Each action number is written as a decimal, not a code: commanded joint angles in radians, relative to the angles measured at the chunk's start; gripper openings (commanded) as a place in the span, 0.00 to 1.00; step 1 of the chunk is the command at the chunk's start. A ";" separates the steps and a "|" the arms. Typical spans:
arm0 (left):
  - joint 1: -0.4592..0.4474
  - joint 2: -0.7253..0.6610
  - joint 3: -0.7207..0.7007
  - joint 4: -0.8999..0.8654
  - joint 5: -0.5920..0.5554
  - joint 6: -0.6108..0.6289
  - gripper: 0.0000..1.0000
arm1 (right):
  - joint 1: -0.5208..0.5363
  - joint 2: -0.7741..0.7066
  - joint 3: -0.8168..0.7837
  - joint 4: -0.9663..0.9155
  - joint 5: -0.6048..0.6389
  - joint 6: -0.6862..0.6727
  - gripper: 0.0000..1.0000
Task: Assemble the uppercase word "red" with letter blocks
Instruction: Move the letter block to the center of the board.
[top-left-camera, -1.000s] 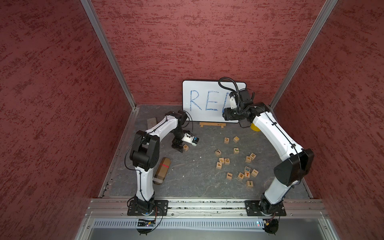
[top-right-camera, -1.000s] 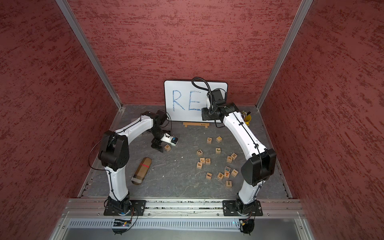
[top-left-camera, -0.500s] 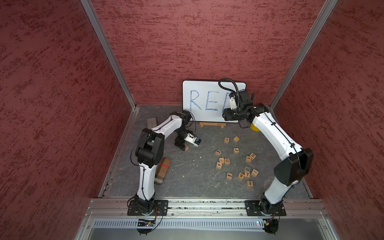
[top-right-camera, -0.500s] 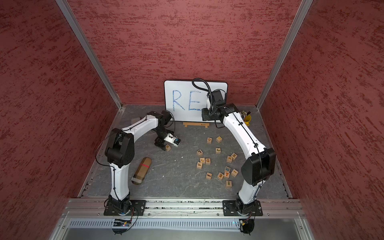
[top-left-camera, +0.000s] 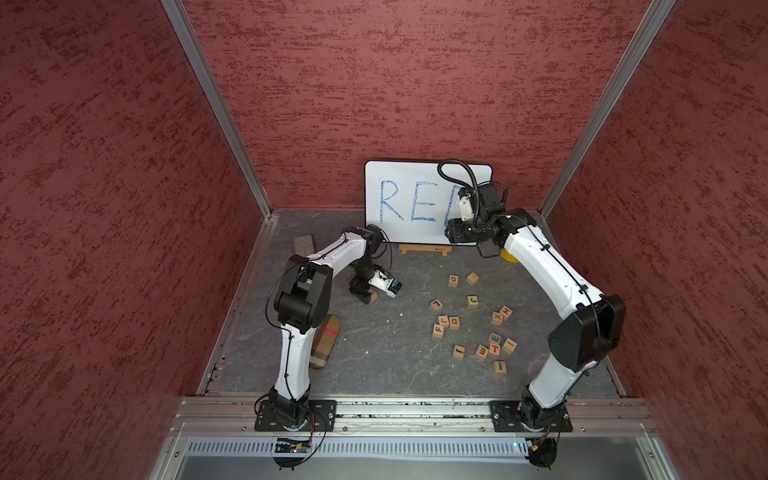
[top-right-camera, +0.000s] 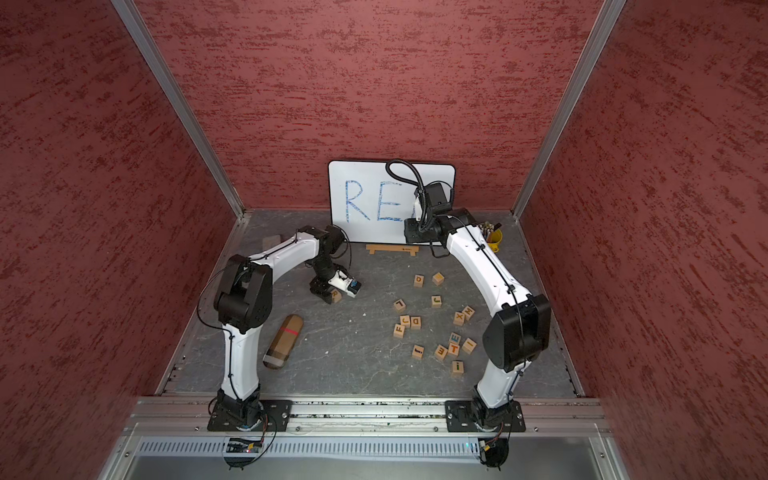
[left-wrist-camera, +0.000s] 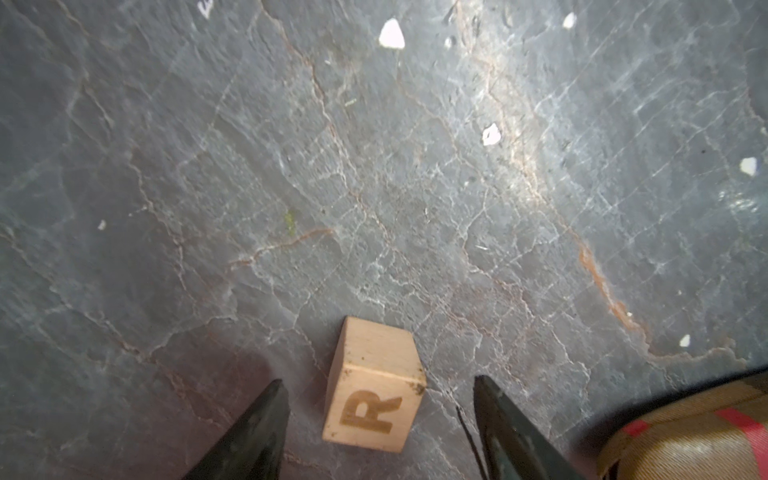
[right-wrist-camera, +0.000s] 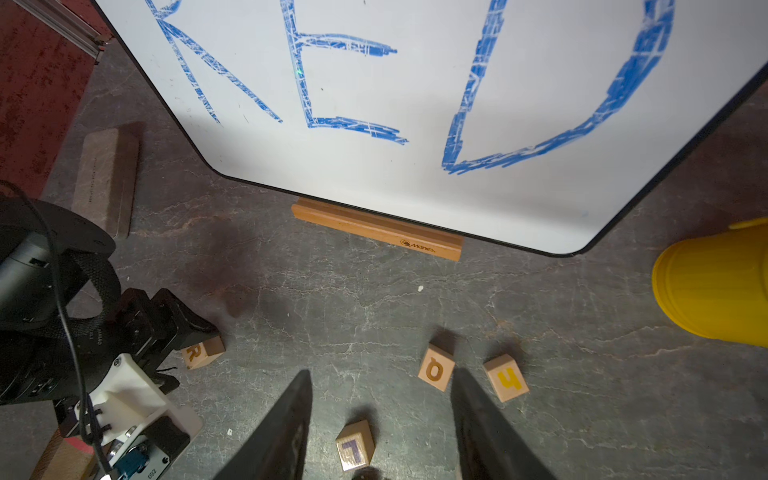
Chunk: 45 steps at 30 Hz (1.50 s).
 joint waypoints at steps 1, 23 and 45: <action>-0.012 0.021 -0.013 0.001 0.005 -0.010 0.69 | -0.010 -0.024 -0.014 0.034 -0.009 -0.001 0.56; -0.004 0.044 -0.029 0.040 -0.034 -0.076 0.56 | -0.029 -0.048 -0.049 0.042 -0.009 -0.007 0.55; 0.016 0.063 -0.022 0.058 -0.045 -0.094 0.31 | -0.033 -0.040 -0.062 0.056 -0.018 -0.005 0.54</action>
